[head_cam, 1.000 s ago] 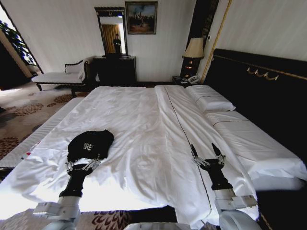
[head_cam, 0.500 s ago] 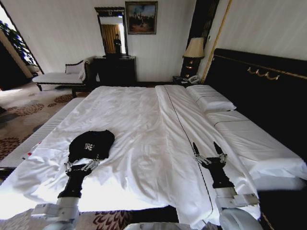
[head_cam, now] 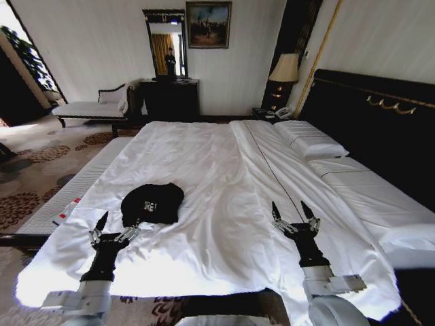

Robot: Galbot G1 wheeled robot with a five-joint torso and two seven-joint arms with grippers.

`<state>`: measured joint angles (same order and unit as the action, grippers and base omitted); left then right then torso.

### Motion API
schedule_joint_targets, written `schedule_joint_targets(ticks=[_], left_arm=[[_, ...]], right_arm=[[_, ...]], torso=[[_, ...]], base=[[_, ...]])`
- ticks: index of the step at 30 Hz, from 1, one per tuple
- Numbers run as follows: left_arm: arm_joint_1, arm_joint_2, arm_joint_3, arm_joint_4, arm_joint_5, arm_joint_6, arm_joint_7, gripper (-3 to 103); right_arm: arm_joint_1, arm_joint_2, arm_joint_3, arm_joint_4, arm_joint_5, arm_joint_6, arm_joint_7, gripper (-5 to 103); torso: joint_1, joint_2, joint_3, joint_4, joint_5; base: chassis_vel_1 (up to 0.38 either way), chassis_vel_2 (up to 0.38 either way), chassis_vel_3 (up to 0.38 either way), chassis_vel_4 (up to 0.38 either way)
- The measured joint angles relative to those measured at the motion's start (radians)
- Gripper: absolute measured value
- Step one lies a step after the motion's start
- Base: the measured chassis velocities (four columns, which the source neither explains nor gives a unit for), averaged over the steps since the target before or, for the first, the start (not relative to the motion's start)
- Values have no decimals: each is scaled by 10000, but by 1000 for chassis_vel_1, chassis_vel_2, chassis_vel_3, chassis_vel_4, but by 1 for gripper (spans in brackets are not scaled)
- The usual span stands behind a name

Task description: Fold the clothes on the bed.

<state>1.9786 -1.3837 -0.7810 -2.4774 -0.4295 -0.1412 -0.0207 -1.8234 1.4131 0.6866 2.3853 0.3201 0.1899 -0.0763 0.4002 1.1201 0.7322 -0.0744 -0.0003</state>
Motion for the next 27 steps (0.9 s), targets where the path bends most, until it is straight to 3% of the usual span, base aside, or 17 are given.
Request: schedule_joint_targets(ticks=[8,17,27], left_arm=[[98,-76,-53,-5,22,-127,3,100],[158,-192,107,-230,27,32,9,100],[233,-244,84,-232,18,27,0,100]], right_arm=[[-36,44,-62,25,-131,41,-3,100],[-30,103,-150,24,-299,53,-4,100],[-144,206,-326,315,290,-62,51,100]], torso=[[0,0,0,-1,-3],[2,-2,1,2,9],[1,-2,1,1,2]], base=[[161,137,-158,-150],[0,0,0,0],[47,48,-38,-46]])
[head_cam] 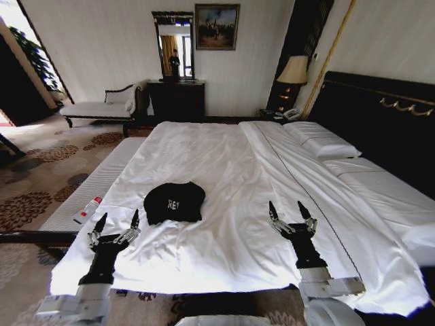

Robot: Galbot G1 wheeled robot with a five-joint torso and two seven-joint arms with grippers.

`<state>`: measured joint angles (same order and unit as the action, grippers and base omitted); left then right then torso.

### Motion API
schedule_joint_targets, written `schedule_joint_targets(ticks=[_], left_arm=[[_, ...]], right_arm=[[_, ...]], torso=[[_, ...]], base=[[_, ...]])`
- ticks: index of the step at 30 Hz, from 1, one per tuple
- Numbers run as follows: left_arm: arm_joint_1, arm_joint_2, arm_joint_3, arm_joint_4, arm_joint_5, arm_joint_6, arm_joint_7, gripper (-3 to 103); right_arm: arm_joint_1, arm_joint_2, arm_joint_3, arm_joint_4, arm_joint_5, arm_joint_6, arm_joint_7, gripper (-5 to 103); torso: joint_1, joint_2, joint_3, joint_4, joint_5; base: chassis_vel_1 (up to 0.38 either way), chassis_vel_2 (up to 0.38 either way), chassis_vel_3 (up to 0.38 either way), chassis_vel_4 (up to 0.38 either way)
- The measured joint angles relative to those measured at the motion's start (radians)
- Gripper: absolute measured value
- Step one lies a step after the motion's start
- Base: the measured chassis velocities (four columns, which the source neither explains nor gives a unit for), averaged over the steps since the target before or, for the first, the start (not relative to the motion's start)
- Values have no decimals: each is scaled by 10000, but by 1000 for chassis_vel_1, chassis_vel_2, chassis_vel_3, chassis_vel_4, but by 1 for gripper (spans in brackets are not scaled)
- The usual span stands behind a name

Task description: Fold the clothes on the bed.

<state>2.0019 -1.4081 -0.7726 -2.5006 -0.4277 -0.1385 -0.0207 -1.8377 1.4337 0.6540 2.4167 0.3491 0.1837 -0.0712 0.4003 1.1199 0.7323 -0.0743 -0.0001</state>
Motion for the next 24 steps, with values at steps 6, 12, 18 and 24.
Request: schedule_joint_targets(ticks=[6,12,18,24], left_arm=[[-2,-37,27,-1,3,-14,-1,100],[18,-67,40,0,13,-73,-1,100],[19,-43,-73,0,-95,-102,-1,100],[21,-7,-85,0,-75,-124,-1,100]], right_arm=[[-53,-11,-13,27,129,-16,21,100],[-72,-14,5,-13,125,1,26,100],[-63,-28,3,-1,125,1,24,100],[-8,-46,-46,-103,118,1,45,100]], torso=[[0,0,0,-1,-1],[2,0,0,0,-1],[3,0,0,0,-1],[2,-1,0,1,0]], base=[[69,98,-82,-89],[66,103,-71,-98],[52,111,-46,-107],[54,100,-53,-94]])
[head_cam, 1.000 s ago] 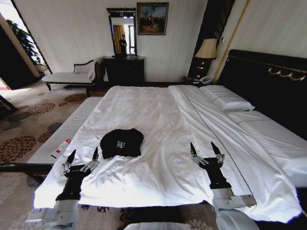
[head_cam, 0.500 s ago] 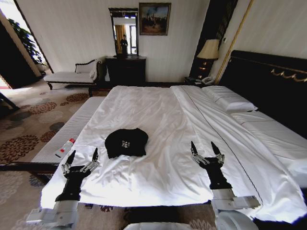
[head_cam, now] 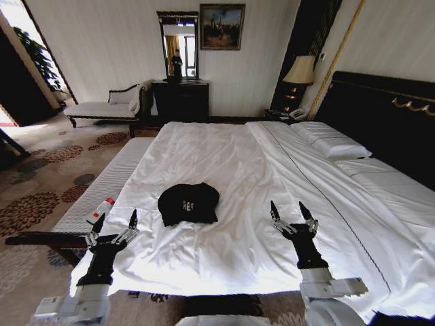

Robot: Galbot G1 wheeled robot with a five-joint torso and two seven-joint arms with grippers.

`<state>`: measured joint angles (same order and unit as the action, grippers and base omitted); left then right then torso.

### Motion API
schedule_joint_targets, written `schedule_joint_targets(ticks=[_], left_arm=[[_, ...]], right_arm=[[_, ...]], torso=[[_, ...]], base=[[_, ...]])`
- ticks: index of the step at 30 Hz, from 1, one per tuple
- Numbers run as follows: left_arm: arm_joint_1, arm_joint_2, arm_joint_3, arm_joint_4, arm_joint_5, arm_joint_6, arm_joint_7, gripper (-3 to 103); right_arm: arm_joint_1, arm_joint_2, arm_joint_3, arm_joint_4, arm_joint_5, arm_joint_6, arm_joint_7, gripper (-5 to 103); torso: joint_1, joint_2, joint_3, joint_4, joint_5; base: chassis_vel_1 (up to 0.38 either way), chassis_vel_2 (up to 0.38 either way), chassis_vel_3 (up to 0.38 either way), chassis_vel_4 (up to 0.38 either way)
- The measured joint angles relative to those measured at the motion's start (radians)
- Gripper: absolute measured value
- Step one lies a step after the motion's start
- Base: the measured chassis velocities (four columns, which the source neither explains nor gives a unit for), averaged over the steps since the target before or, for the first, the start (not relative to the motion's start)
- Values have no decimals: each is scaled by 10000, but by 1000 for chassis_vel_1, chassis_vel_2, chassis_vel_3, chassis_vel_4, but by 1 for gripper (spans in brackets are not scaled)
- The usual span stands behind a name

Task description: Fold the clothes on the bed.

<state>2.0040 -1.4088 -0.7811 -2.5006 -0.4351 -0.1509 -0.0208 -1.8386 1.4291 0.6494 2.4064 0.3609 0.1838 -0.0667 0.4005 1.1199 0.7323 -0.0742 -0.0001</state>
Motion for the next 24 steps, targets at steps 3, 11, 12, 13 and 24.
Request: schedule_joint_targets(ticks=[3,11,12,13,24], left_arm=[[-26,41,-22,0,1,0,0,100],[-64,126,-41,3,1,21,0,100],[-75,138,-38,5,4,28,0,100],[-85,151,-36,6,8,34,0,100],[-135,251,-37,6,7,51,-8,100]], right_arm=[[21,0,-18,-16,-2,0,4,100],[28,-10,-24,-94,-23,60,74,100],[41,-14,-33,-115,-22,116,128,100],[54,-20,-34,-133,-22,151,158,100],[68,-56,43,-213,-50,192,104,100]], torso=[[0,1,0,-1,0],[0,0,0,-1,-1],[0,0,0,-1,0],[0,0,0,-1,0],[-1,0,0,-1,2]], base=[[62,92,-62,-95],[62,98,-54,-103],[51,92,-40,-111],[51,92,-58,-111],[14,25,-6,-25]])
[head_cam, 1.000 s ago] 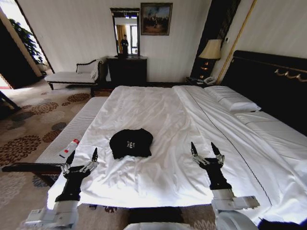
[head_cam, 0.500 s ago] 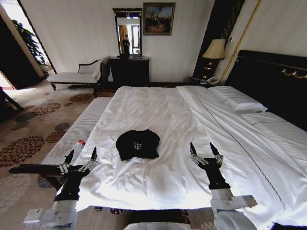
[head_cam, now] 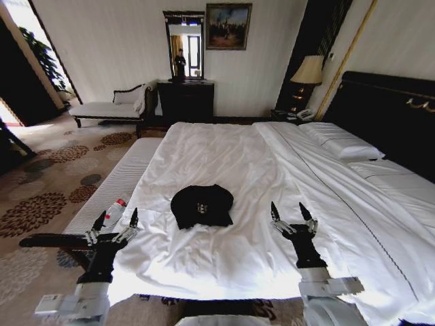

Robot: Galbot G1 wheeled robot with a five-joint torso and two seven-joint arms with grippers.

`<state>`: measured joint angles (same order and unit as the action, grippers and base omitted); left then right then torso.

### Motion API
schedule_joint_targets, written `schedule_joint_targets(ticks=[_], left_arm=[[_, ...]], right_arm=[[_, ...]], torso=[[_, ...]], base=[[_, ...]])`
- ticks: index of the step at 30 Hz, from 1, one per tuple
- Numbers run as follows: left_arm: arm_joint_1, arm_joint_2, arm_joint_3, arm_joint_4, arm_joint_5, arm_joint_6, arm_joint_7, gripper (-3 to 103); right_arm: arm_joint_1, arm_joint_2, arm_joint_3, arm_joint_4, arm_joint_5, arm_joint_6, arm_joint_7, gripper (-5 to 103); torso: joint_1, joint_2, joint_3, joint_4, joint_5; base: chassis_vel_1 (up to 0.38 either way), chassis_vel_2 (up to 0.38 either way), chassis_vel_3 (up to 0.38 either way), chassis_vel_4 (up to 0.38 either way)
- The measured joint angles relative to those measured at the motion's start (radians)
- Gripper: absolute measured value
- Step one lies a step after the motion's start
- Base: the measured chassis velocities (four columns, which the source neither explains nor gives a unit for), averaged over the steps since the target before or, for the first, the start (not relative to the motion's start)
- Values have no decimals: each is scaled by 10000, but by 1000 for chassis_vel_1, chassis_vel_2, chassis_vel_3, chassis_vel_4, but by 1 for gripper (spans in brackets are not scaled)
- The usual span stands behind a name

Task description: Fold the clothes on the bed.

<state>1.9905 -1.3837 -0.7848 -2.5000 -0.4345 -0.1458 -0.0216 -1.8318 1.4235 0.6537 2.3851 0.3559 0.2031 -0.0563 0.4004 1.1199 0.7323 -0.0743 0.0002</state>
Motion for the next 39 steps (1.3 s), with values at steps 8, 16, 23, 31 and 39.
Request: schedule_joint_targets(ticks=[8,16,23,31,39], left_arm=[[-17,47,-6,0,-1,13,0,100],[-14,61,-19,0,-2,24,0,100],[-24,39,6,0,3,24,0,100],[-70,-25,-35,50,-18,-34,1,100],[-411,39,-320,569,-231,-22,-120,100]], right_arm=[[9,31,-21,-114,-61,71,5,100],[40,66,-16,-158,-81,137,-79,100],[41,64,-42,-182,-82,263,-89,100],[212,4,-13,-380,-279,352,446,100],[885,-747,209,-871,1080,355,400,100]], torso=[[0,0,0,0,-4],[0,0,0,0,-3],[1,0,0,0,-3],[2,0,0,-1,-2],[-2,1,0,0,-5]], base=[[0,0,0,0],[-16,17,22,-19],[-55,63,55,-72],[-22,26,19,-29],[0,0,0,0]])
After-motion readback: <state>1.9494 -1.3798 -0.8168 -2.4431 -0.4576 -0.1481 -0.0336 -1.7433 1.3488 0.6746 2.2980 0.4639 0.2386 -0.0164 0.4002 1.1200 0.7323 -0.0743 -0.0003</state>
